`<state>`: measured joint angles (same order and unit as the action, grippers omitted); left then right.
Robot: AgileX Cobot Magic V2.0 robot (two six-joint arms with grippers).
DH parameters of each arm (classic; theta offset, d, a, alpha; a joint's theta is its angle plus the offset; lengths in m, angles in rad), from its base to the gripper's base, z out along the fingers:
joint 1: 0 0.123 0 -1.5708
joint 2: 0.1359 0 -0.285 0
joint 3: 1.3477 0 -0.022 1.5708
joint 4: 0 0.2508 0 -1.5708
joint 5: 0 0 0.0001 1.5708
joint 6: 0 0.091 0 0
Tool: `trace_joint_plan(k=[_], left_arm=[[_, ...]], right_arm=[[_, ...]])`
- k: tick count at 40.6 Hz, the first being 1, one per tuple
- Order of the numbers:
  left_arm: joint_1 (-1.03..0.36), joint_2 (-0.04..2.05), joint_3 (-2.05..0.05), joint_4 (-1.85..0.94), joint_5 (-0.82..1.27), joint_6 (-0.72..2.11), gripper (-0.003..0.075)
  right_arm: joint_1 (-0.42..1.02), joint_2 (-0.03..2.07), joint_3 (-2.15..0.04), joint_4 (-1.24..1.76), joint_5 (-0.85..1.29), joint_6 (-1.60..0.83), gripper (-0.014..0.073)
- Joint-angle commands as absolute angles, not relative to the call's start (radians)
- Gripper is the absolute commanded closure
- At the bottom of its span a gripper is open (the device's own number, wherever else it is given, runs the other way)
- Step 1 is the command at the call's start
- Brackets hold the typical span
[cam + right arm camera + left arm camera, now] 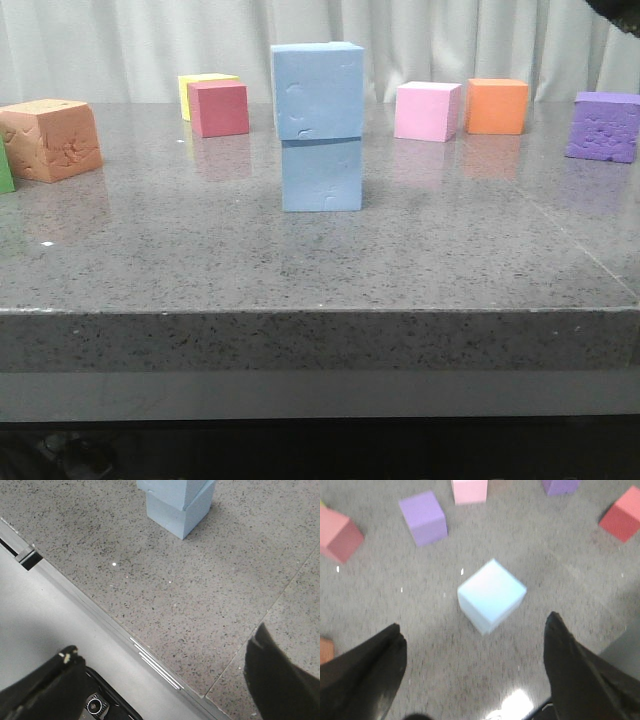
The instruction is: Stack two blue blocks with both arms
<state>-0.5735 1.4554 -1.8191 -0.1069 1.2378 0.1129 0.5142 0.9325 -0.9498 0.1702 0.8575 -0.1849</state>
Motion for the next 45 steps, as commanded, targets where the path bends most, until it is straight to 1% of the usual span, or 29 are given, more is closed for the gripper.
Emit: trace_joint_plan(k=[1, 13, 22, 28, 31, 40, 42, 44, 45], left_arm=[[-0.582, 1.327, -1.707, -0.11, 1.144, 0.097, 0.0172], [-0.582, 1.039, -1.273, -0.058, 0.993, 0.015, 0.0174], [-0.582, 0.876, -1.065, -0.058, 0.945, -0.007, 0.0174], [-0.582, 0.799, -0.98, -0.058, 0.943, -0.01, 0.0174], [-0.582, 0.768, -0.951, -0.058, 0.938, -0.024, 0.0174], [-0.582, 0.75, -0.932, -0.058, 0.933, -0.026, 0.0174], [-0.582, 0.752, -0.932, -0.058, 0.922, -0.026, 0.0176], [-0.582, 0.752, -0.932, -0.058, 0.91, -0.026, 0.0203], [-0.582, 0.752, -0.932, -0.058, 0.906, -0.026, 0.0214]], right_arm=[[0.509, 0.918, -0.974, 0.172, 0.797, -0.185, -0.0048], [0.509, 0.918, -0.974, 0.175, 0.803, -0.178, -0.0048], [0.509, 0.865, -0.977, 0.093, 0.808, -0.006, -0.0048], [0.509, 0.774, -0.976, 0.0, 0.871, 0.083, -0.0048], [0.509, 0.721, -0.972, -0.008, 0.902, 0.083, -0.0048], [0.51, 0.613, -0.904, -0.009, 0.893, 0.08, -0.0045], [0.51, 0.604, -0.895, -0.01, 0.889, 0.08, -0.0025], [0.51, 0.603, -0.893, -0.01, 0.888, 0.08, 0.0025], [0.51, 0.604, -0.893, -0.01, 0.887, 0.08, 0.0066]])
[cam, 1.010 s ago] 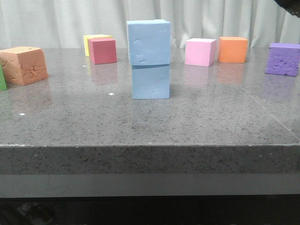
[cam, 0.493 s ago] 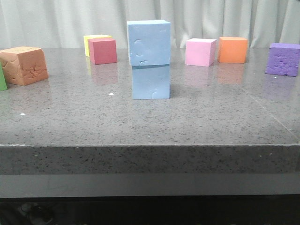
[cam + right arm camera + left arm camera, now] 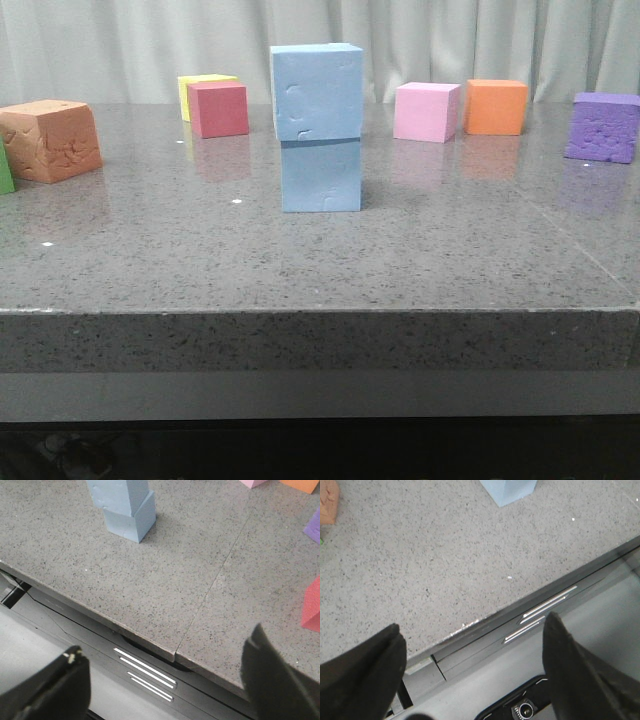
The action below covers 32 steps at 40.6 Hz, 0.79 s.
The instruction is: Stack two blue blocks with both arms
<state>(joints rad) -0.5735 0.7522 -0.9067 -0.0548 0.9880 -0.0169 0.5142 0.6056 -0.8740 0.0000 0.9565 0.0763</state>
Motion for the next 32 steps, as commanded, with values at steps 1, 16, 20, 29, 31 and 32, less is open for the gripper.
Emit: trace_joint_plan(k=[1, 16, 20, 29, 31, 32], left_arm=[[-0.582, 0.752, -0.932, -0.058, 0.902, -0.026, 0.0244], [-0.582, 0.752, -0.932, 0.043, 0.855, -0.026, 0.0737], [-0.582, 0.752, -0.932, 0.047, 0.862, -0.026, 0.0738], [-0.582, 0.752, -0.932, 0.047, 0.862, -0.026, 0.0738], [-0.582, 0.752, -0.932, 0.047, 0.862, -0.026, 0.0738], [-0.582, 0.752, -0.932, 0.047, 0.862, -0.026, 0.0738]], right_arm=[[0.51, 0.605, -0.893, -0.01, 0.884, 0.08, 0.0103], [0.51, 0.606, -0.893, -0.012, 0.851, 0.08, 0.0659], [0.51, 0.606, -0.893, -0.014, 0.858, 0.08, 0.0663], [0.51, 0.606, -0.893, -0.014, 0.857, 0.08, 0.0663], [0.51, 0.606, -0.893, -0.014, 0.857, 0.08, 0.0663], [0.51, 0.606, -0.893, -0.014, 0.857, 0.08, 0.0663]])
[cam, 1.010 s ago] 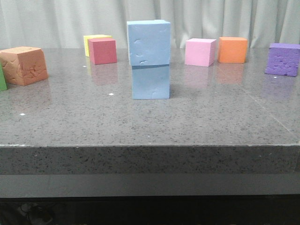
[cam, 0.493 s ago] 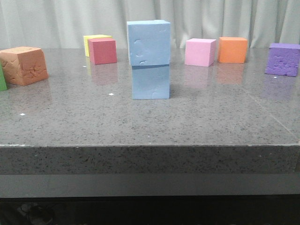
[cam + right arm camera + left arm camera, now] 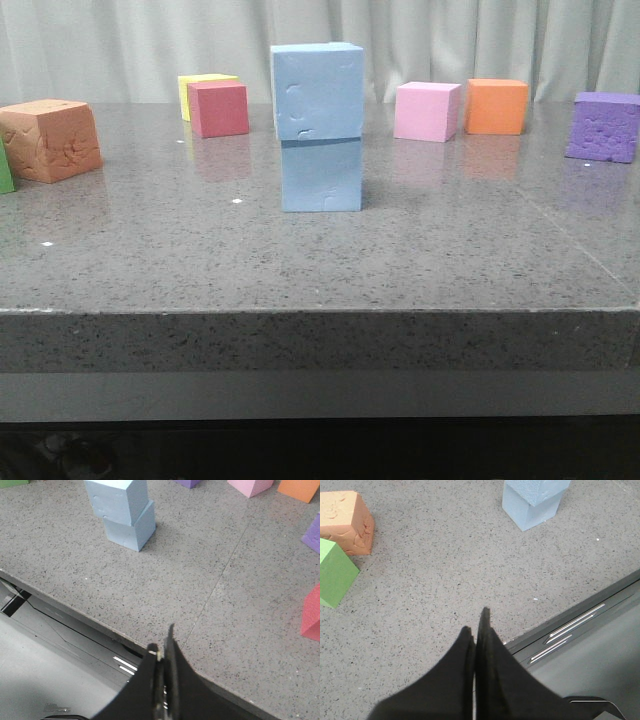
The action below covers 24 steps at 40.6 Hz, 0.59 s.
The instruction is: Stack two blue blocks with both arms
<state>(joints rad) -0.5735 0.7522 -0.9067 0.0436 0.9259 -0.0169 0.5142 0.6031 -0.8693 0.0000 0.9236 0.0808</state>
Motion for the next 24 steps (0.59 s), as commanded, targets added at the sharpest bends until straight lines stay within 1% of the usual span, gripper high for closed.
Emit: trace_joint_plan(k=[1, 5, 7, 10, 13, 19, 24], left_arm=[[-0.582, 0.752, -0.932, 0.047, 0.862, -0.026, 0.0738], [-0.583, 0.72, -0.909, 0.069, 0.839, -0.026, 0.0738], [-0.556, 0.684, -0.881, 0.061, 0.807, -0.026, 0.0738], [-0.478, 0.608, -0.808, 0.064, 0.721, -0.026, 0.0738], [-0.393, 0.519, -0.708, 0.059, 0.603, -0.026, 0.0738], [-0.214, 0.323, -0.435, 0.056, 0.299, 0.0, 0.0738], [-0.126, 0.173, -0.219, 0.013, 0.142, 0.0, 0.0738]], right_arm=[[0.51, 0.606, -0.893, -0.014, 0.857, 0.08, 0.0663], [0.51, 0.606, -0.893, -0.014, 0.857, 0.08, 0.0663], [0.51, 0.606, -0.893, -0.014, 0.856, 0.08, 0.0663], [0.51, 0.606, -0.893, -0.014, 0.856, 0.08, 0.0663], [0.51, 0.606, -0.893, -0.014, 0.856, 0.08, 0.0663], [0.51, 0.606, -0.893, -0.014, 0.856, 0.08, 0.0663], [0.51, 0.606, -0.893, -0.014, 0.856, 0.08, 0.0663]])
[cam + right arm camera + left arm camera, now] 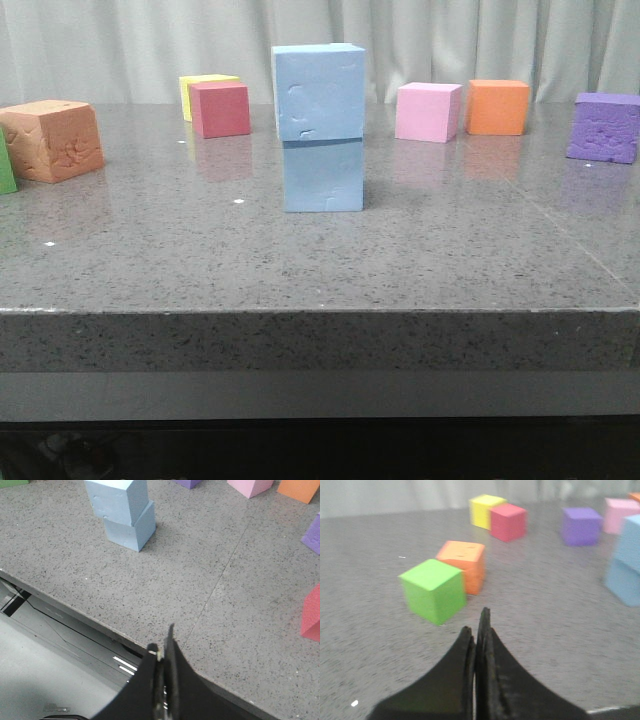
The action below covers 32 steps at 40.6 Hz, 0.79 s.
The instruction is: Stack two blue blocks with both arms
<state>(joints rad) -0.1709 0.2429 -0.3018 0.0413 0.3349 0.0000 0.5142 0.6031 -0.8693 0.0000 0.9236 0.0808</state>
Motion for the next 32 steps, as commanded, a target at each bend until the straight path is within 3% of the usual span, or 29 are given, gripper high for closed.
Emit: trace_joint_plan(k=[1, 11, 32], left_arm=[[-0.117, 0.149, -0.189, 0.0, 0.125, 0.0, 0.0738], [-0.081, -0.031, 0.045, -0.064, -0.066, 0.0, 0.0738], [-0.081, -0.029, 0.043, -0.066, -0.042, 0.0, 0.0738]], right_arm=[[0.51, 0.606, -0.893, -0.014, 0.856, 0.08, 0.0663], [0.51, 0.606, -0.893, -0.014, 0.856, 0.08, 0.0663], [0.51, 0.606, -0.893, -0.014, 0.856, 0.08, 0.0663]])
